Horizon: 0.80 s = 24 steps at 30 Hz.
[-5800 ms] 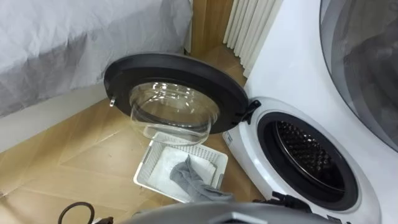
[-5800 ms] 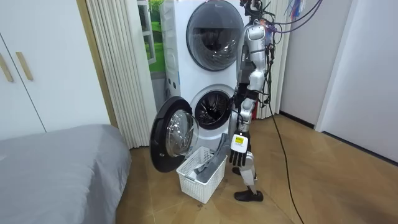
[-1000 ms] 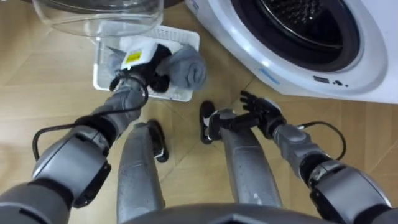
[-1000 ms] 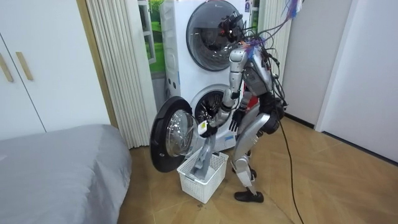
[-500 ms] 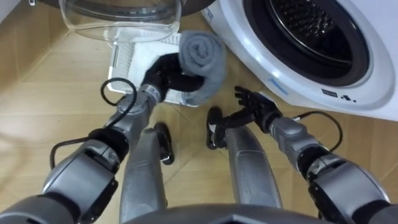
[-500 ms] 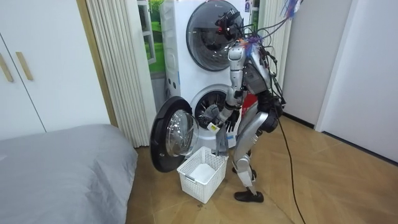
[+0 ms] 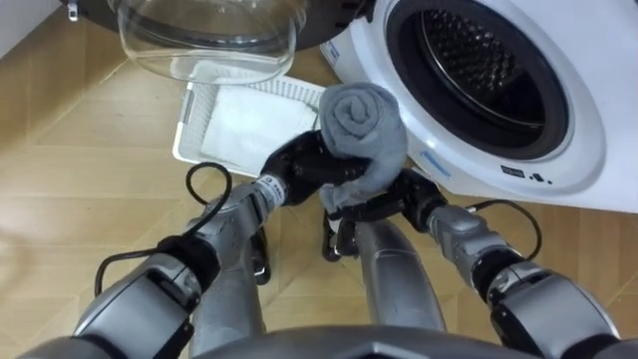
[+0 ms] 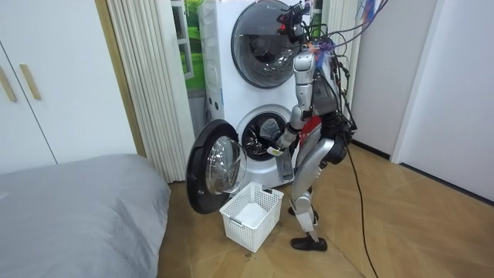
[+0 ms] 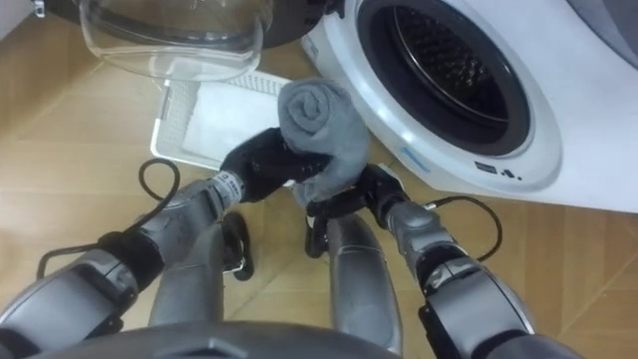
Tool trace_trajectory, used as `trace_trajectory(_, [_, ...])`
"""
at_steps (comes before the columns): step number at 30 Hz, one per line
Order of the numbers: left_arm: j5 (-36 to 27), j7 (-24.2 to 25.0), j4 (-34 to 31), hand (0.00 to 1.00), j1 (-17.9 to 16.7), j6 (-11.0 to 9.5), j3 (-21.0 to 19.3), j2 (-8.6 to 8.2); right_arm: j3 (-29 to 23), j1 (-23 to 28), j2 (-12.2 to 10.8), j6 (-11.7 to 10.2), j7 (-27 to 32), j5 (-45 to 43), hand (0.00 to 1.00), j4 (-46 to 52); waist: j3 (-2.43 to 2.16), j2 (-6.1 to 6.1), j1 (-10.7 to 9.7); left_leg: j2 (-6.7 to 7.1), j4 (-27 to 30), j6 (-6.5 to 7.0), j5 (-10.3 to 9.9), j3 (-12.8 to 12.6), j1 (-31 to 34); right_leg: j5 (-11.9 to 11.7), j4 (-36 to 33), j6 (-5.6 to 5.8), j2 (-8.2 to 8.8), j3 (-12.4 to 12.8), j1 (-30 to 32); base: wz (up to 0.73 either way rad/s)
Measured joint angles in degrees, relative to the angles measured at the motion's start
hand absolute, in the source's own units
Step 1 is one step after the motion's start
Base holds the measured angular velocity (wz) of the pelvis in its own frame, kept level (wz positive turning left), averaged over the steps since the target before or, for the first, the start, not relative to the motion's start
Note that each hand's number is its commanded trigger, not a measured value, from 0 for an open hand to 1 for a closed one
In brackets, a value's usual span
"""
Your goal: Put towel into washing machine
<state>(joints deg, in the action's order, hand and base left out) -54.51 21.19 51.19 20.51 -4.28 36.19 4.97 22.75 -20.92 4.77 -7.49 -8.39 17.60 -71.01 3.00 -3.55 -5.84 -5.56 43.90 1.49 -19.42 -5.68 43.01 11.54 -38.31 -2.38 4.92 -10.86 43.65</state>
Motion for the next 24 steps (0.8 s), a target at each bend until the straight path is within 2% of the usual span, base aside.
trace_trajectory(1, [-0.4,0.0,-0.4,1.00,0.0,0.2,0.0,-0.04,0.0,0.1,0.0,0.0,0.3,0.0,0.69,0.0,-0.03,0.06,0.0,-0.01,0.0,-0.02,0.0,0.1,0.0,-0.1,0.1,-0.02,0.04,-0.1,-0.1,0.00])
trace_trajectory(2, [-1.5,0.0,-0.7,1.00,0.1,0.3,0.0,-0.31,0.0,0.1,-0.1,0.0,1.0,0.0,1.00,0.0,-0.19,0.31,-0.1,-0.27,0.0,-0.05,0.1,0.3,0.1,-0.4,0.7,-0.10,-0.11,-0.4,-0.3,-0.03])
trace_trajectory(6, [-5.2,0.0,-0.7,1.00,0.2,1.3,-0.8,-2.27,-1.0,-0.2,-0.3,0.1,3.4,-0.5,1.00,0.0,-0.69,1.11,0.0,-0.79,-0.2,-0.14,0.1,0.3,0.1,-1.1,2.0,-0.09,-0.95,-0.4,-0.6,-0.07])
trace_trajectory(9, [-7.3,0.0,-1.2,1.00,0.4,1.7,-1.1,-3.58,-1.7,-0.1,-0.2,0.1,4.8,-1.7,1.00,0.0,-0.76,1.24,0.0,-0.84,-0.5,-0.23,0.2,0.0,0.1,-1.1,2.2,-0.11,-0.97,-0.3,-0.6,0.00])
trace_trajectory(16, [-9.4,0.0,-2.3,1.00,0.2,1.9,-1.2,-3.80,-1.7,0.4,-0.2,0.1,6.6,-2.5,1.00,0.5,-0.75,1.24,0.1,-0.91,-1.4,-0.48,0.4,-0.4,-0.3,-1.1,2.5,-0.33,-1.06,-0.2,-0.6,-0.01])
trace_trajectory(21, [-13.7,0.0,-2.3,1.00,0.2,2.0,-1.2,-3.83,-1.6,1.3,0.1,0.1,8.4,-2.5,1.00,3.2,-0.72,1.29,0.3,-0.85,-1.7,-0.53,0.5,-0.5,-0.4,-1.1,2.7,-0.36,-1.19,0.0,-0.6,-0.01])
trace_trajectory(22, [-14.1,0.0,-2.3,0.86,0.2,2.0,-1.2,-3.83,-1.6,1.4,0.3,0.1,8.6,-2.6,1.00,3.4,-0.71,1.31,0.4,-0.84,-1.7,-0.53,0.5,-0.5,-0.4,-1.1,2.7,-0.36,-1.19,-0.1,-0.6,0.00])
trace_trajectory(23, [-15.3,0.0,-2.3,0.12,0.2,2.0,-1.1,-3.82,-1.6,1.4,0.6,0.1,8.9,-2.8,1.00,3.7,-0.70,1.35,0.6,-0.83,-1.8,-0.53,0.5,-0.5,-0.5,-1.1,2.7,-0.36,-1.17,-0.1,-0.6,0.00])
trace_trajectory(24, [-16.7,-0.1,-2.3,0.00,0.2,2.0,-1.1,-3.82,-1.7,1.2,0.8,0.1,9.0,-2.9,1.00,3.9,-0.70,1.35,1.1,-0.79,-2.0,-0.55,0.5,-0.4,-0.7,-1.1,2.7,-0.36,-1.18,0.0,-0.6,0.00])
